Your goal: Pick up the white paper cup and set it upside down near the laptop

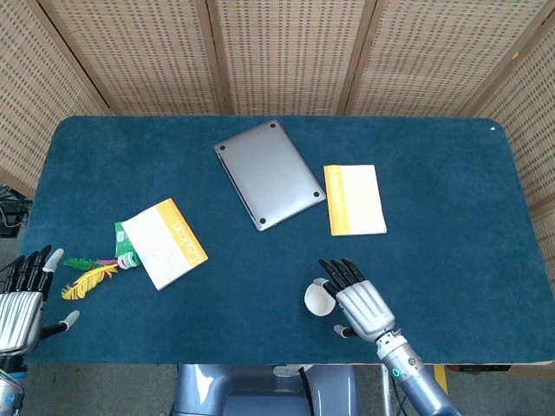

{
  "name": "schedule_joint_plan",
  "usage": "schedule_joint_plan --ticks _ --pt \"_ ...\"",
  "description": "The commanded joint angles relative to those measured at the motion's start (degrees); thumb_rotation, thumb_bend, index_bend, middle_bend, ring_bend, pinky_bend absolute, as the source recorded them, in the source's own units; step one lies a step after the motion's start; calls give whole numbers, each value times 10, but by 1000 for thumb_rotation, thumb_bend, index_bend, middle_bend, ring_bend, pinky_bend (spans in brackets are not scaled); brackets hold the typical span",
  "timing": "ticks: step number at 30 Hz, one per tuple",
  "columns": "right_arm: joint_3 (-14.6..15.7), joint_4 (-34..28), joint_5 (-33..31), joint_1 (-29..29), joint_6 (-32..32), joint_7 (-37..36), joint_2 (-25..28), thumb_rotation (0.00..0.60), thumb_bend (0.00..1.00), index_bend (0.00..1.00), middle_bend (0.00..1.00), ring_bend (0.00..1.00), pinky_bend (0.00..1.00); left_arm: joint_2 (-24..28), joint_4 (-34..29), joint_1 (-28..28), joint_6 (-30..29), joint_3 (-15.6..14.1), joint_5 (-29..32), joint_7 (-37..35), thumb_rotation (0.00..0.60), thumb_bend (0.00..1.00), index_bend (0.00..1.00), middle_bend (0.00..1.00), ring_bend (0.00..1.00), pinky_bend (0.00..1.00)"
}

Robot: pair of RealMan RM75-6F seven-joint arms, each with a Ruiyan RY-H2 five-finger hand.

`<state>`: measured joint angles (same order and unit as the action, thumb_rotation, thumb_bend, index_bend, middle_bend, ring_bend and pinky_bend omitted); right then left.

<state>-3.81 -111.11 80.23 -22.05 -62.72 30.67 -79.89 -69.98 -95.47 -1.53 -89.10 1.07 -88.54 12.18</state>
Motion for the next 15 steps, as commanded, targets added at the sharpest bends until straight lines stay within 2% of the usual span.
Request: schedule_joint_plan --ticks 1,15 --pt "-6 -1 -27 -12 7 30 -15 600 270 235 0 0 0 0 0 0 -1 1 0 -2 600 152 0 0 0 0" --pt "-21 11 -123 -49 3 113 -60 600 270 241 0 0 0 0 1 -1 2 -3 -3 -2 600 152 0 0 0 0"
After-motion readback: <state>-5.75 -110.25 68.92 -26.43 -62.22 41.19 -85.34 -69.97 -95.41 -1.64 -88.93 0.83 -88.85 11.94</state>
